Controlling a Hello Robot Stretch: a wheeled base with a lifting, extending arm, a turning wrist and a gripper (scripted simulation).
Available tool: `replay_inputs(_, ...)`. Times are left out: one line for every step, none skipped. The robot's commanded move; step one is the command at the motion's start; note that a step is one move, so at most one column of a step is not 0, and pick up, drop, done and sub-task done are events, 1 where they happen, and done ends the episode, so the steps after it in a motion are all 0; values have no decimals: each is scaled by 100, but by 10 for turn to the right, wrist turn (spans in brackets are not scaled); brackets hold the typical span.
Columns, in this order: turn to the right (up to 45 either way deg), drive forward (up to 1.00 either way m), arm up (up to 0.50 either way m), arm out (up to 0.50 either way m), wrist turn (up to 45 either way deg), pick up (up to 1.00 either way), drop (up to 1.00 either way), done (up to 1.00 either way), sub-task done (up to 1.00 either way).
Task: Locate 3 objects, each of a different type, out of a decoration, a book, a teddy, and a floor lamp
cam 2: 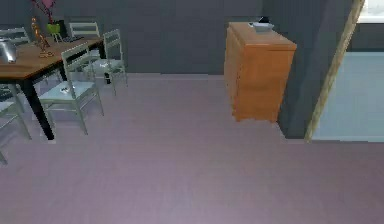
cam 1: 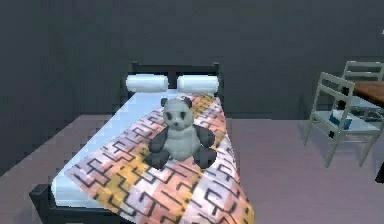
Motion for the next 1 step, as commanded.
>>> replay_inputs(0, 0, 0, 0, 0, 0, 0, 100, 0)
